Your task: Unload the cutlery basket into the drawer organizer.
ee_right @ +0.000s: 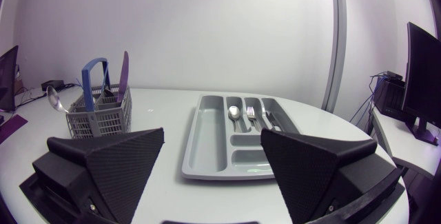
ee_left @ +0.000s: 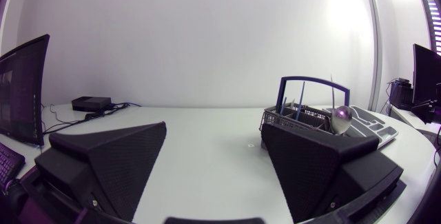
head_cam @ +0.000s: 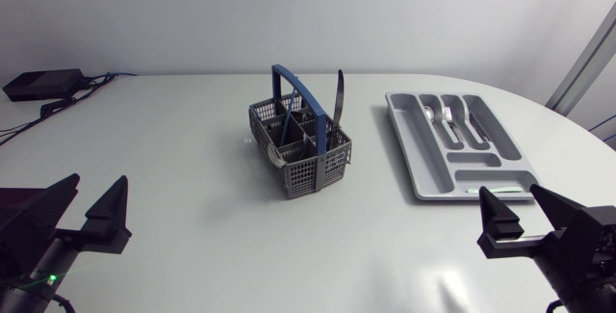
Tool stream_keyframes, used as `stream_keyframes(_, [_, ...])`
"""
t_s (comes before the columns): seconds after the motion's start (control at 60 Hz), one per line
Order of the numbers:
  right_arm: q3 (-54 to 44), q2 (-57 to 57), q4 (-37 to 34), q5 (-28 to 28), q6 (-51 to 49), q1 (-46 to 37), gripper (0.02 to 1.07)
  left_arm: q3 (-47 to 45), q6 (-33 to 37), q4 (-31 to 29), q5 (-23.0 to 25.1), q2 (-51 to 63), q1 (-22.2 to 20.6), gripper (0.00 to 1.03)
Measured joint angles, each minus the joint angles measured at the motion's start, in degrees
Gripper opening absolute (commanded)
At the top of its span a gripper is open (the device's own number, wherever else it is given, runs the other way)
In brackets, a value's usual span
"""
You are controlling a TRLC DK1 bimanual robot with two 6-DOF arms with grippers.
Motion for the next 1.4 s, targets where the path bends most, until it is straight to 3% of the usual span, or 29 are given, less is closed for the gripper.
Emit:
stream_keyframes(0.4, [8.8,23.7,10.9,1.0,0.4,4.4,1.02,15.4,-0.9,0.2,-0.1,24.8,-0.2,0.96])
stream_keyframes(0.483, [11.1,28.2,12.6,3.0,0.5,7.5,1.02,19.5,-1.2,-2.8,-0.1,30.8,-1.0,0.9])
stream_keyframes(0.683, [17.2,41.1,13.6,6.1,0.5,14.7,1.02,31.9,-1.0,-11.6,-0.1,49.0,-2.1,0.9])
stream_keyframes(0.95, [28.5,55.9,3.7,6.5,-0.3,22.9,1.02,37.5,5.9,-16.7,0.1,59.3,-5.9,0.91])
stream_keyframes(1.033, [32.0,59.8,1.2,3.8,-2.3,25.8,1.02,39.4,9.6,-19.0,0.6,61.4,-7.1,0.91])
stream_keyframes(1.183, [37.9,66.2,-1.3,-4.0,-3.8,27.8,1.02,40.7,13.1,-19.4,6.1,64.9,-9.4,0.91])
stream_keyframes(1.4, [46.3,75.6,-4.7,-4.3,-4.0,33.7,1.02,40.8,14.6,-15.9,12.8,66.4,-9.8,0.9])
